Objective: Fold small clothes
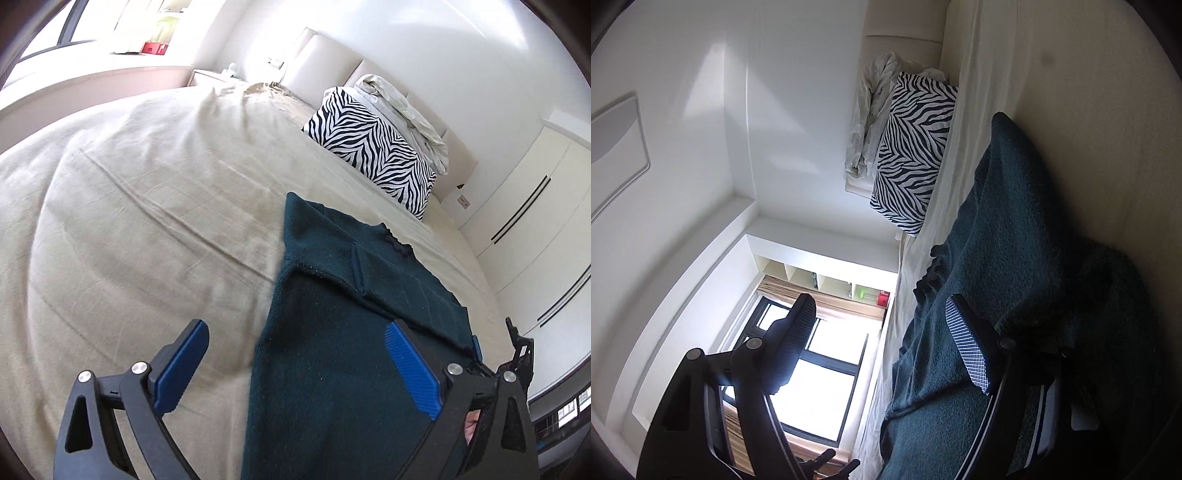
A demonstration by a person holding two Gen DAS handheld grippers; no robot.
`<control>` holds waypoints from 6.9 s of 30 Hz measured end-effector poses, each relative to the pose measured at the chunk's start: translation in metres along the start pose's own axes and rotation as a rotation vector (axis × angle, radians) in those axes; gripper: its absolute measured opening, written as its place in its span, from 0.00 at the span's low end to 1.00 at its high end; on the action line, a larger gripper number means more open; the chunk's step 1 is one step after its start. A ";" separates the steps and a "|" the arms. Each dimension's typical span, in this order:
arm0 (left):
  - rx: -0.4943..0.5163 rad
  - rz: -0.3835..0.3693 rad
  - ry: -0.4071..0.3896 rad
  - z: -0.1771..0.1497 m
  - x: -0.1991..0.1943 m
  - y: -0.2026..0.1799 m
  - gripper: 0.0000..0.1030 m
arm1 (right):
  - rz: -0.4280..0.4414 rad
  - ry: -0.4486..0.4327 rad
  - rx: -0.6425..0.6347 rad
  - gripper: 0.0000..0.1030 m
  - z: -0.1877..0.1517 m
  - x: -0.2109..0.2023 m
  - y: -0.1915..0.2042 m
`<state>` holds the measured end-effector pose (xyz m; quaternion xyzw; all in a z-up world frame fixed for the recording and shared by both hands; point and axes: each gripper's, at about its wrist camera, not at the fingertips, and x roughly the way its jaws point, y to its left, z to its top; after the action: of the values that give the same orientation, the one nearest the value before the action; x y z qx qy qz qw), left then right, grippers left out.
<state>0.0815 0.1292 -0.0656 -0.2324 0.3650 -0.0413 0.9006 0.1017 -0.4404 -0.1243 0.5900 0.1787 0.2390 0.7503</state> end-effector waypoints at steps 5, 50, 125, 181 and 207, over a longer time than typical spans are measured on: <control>0.126 0.002 0.101 -0.030 -0.035 0.010 0.97 | -0.126 0.091 -0.137 0.80 -0.018 -0.040 0.049; 0.090 -0.115 0.539 -0.122 -0.050 0.028 0.33 | -0.830 0.488 -0.292 0.26 -0.136 -0.238 0.104; -0.331 -0.412 0.252 0.161 0.186 0.012 0.06 | -0.644 0.020 -0.122 0.08 0.142 0.088 0.021; 0.182 -0.074 0.148 0.146 0.181 -0.046 0.65 | -0.860 0.203 -0.694 0.63 0.084 0.106 0.076; 0.166 0.039 0.176 0.139 0.205 -0.023 0.07 | -0.937 0.229 -0.604 0.56 0.083 0.092 0.027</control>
<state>0.3273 0.1132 -0.0988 -0.1455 0.4425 -0.0742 0.8818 0.2190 -0.4495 -0.0769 0.1770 0.4253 -0.0165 0.8874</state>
